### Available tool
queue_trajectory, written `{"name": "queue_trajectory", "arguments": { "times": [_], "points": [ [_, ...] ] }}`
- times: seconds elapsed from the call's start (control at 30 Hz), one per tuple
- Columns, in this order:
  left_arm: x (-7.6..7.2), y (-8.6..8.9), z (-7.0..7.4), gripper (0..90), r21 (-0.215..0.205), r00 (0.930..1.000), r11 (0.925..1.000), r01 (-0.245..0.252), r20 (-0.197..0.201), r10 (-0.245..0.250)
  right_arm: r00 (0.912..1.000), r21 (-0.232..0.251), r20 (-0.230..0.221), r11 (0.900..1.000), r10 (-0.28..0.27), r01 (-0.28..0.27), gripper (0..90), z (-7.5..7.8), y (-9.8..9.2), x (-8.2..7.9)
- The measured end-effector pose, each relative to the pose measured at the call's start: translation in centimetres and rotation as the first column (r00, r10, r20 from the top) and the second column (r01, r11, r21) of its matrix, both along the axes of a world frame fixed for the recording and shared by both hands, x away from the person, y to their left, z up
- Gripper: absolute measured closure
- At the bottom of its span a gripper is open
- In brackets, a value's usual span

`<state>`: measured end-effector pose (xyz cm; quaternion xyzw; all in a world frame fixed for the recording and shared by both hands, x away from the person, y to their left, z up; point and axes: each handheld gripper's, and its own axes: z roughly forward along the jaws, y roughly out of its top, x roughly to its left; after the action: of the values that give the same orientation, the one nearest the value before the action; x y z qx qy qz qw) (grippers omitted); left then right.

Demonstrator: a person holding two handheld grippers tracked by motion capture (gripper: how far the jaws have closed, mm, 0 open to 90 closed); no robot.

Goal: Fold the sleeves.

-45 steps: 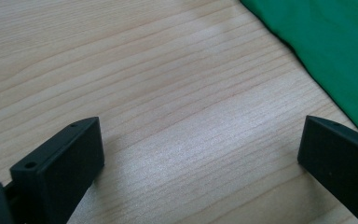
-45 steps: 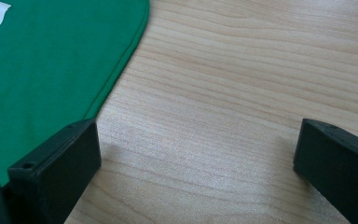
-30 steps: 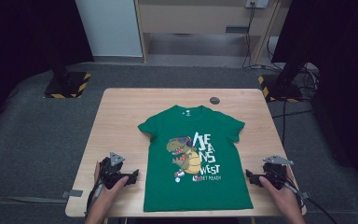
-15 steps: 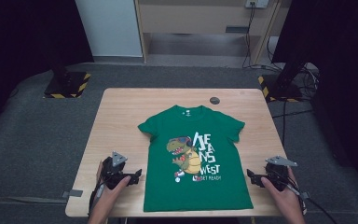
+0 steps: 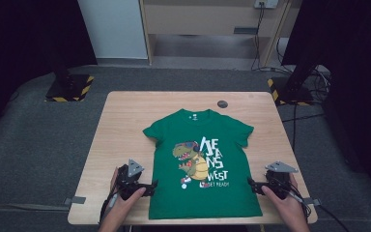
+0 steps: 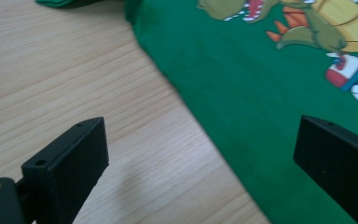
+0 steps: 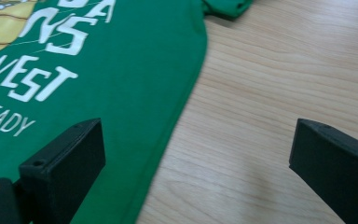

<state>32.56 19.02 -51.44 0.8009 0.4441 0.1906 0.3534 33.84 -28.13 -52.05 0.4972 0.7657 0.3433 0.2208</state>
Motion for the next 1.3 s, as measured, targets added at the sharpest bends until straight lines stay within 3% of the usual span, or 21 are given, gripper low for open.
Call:
{"name": "queue_trajectory", "arguments": {
  "times": [0.27, 0.57, 0.83, 0.97, 1.3],
  "points": [
    [-0.5, -2.7, 0.1, 2.7, -0.009, 0.9975, 0.9975, 0.070, 0.005, -0.070, 0.9986, -0.007, -0.006, 0.999, 0.052, -0.052, 2.7, 0.0, 1.9, -0.2],
    [-0.3, -4.8, -0.6, 3.1, 0.004, 0.9953, 0.9953, 0.096, -0.011, -0.096, 0.9918, -0.024, -0.020, 0.992, 0.126, -0.127, 2.7, -0.4, 4.6, -0.3],
    [0.0, -5.3, -1.2, 3.3, 0.014, 0.9941, 0.9945, 0.104, -0.032, -0.104, 0.9858, -0.045, -0.040, 0.985, 0.163, -0.165, 2.7, -0.9, 6.1, -0.3],
    [0.1, -5.2, -1.6, 3.4, 0.007, 0.9922, 0.9940, 0.109, -0.061, -0.108, 0.9822, -0.053, -0.075, 0.983, 0.172, -0.176, 2.0, -1.3, 6.6, -0.2],
    [0.0, -5.3, -1.9, 1.9, 0.040, 0.9907, 0.9911, 0.127, -0.055, -0.125, 0.9830, -0.032, -0.079, 0.985, 0.166, -0.169, 2.0, -1.4, 6.7, -0.3]
  ]
}}
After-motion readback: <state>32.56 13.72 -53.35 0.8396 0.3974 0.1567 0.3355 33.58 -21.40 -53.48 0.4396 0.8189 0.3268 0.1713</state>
